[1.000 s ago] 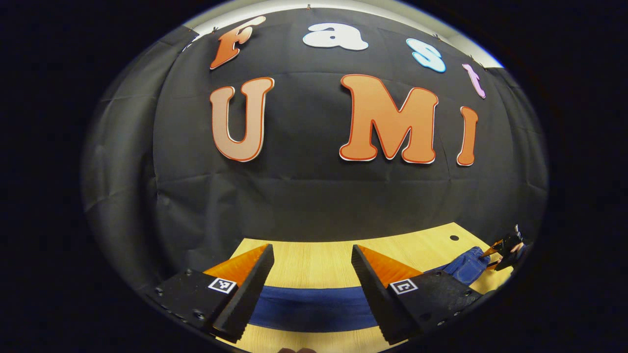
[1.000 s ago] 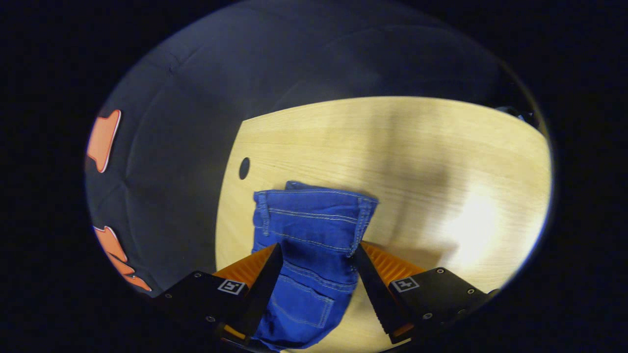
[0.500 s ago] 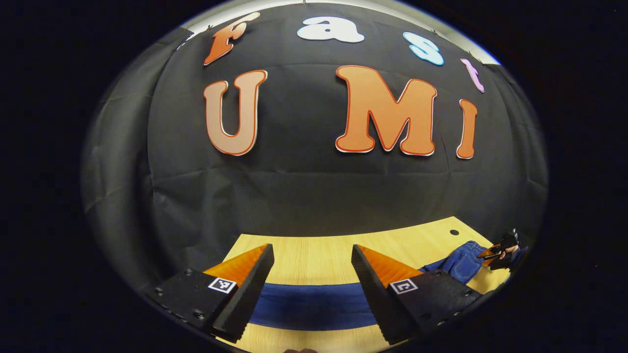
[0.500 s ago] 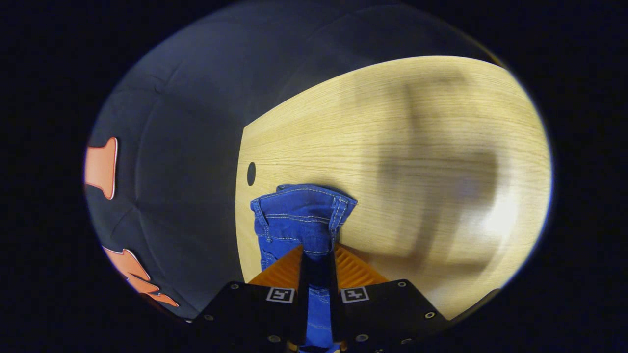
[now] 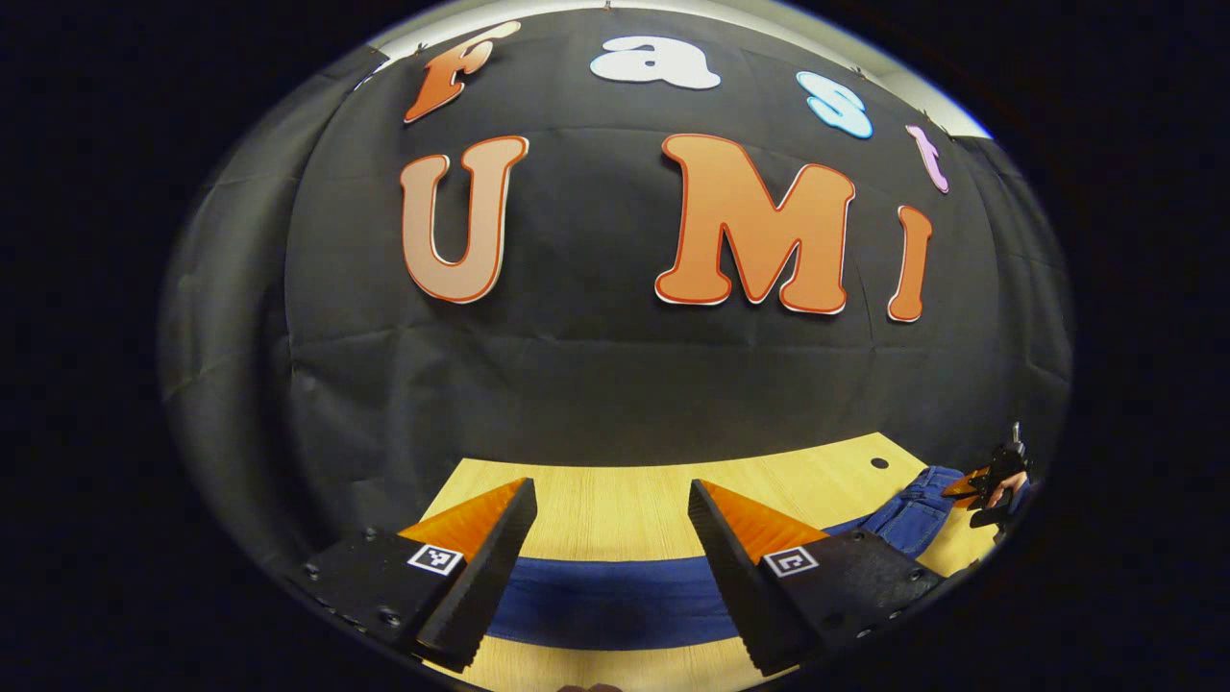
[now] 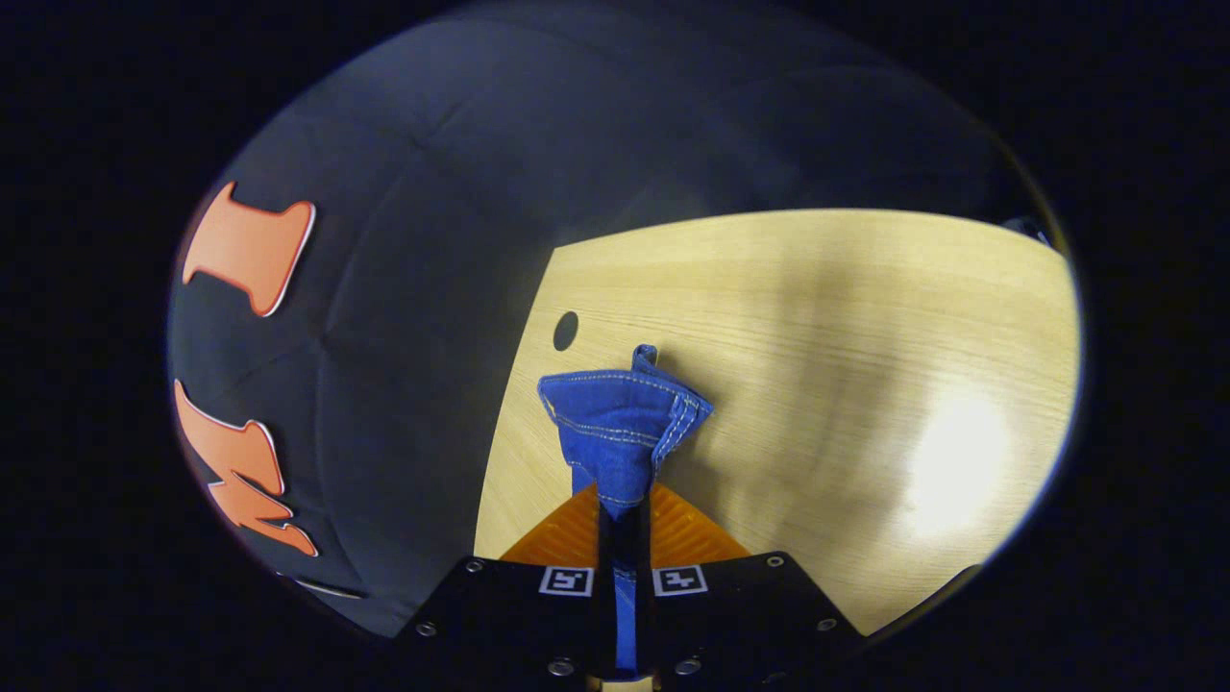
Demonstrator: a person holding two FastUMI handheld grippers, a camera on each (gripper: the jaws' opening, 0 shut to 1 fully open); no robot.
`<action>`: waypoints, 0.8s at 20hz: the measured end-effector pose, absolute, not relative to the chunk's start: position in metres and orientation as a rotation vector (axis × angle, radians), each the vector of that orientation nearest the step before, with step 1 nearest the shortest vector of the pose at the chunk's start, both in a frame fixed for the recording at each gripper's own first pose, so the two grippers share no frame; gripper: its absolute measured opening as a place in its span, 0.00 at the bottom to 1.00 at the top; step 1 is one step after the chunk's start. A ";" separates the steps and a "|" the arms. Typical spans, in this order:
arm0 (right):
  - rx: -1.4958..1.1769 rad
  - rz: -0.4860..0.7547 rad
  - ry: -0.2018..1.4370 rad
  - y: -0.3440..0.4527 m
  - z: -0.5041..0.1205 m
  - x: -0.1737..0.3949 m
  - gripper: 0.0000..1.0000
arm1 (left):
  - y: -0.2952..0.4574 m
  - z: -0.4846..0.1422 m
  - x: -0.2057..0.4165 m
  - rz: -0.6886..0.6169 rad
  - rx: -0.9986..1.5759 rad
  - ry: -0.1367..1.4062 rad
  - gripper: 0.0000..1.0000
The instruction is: Grasp the waist and the cuffs of the jeans and fold them to make the two legs overlap; first hold the waist and fold one-third of the jeans toward the cuffs, then hold the cuffs and fold the remaining one-third in the same direction to finish folding.
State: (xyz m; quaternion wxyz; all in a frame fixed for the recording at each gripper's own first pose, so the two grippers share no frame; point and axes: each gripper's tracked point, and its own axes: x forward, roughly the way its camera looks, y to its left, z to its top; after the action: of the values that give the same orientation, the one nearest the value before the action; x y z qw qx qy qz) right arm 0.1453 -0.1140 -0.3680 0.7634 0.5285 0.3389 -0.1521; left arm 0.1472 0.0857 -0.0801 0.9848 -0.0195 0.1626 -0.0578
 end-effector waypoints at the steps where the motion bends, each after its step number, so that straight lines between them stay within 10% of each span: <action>1: 1.132 -0.308 0.729 -0.106 -0.357 0.146 0.08 | 0.086 -0.079 0.147 -0.118 -0.045 0.324 0.98; 16: 0.807 -0.046 0.658 0.026 -0.224 0.135 0.08 | 0.165 -0.095 0.121 -0.039 -0.129 0.329 0.97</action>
State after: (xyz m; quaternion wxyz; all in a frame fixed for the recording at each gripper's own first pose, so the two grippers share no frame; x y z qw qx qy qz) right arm 0.1346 0.0263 -0.2239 0.8673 0.3853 0.3145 -0.0218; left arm 0.1207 0.1653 -0.0946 0.9843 -0.0641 0.1636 -0.0192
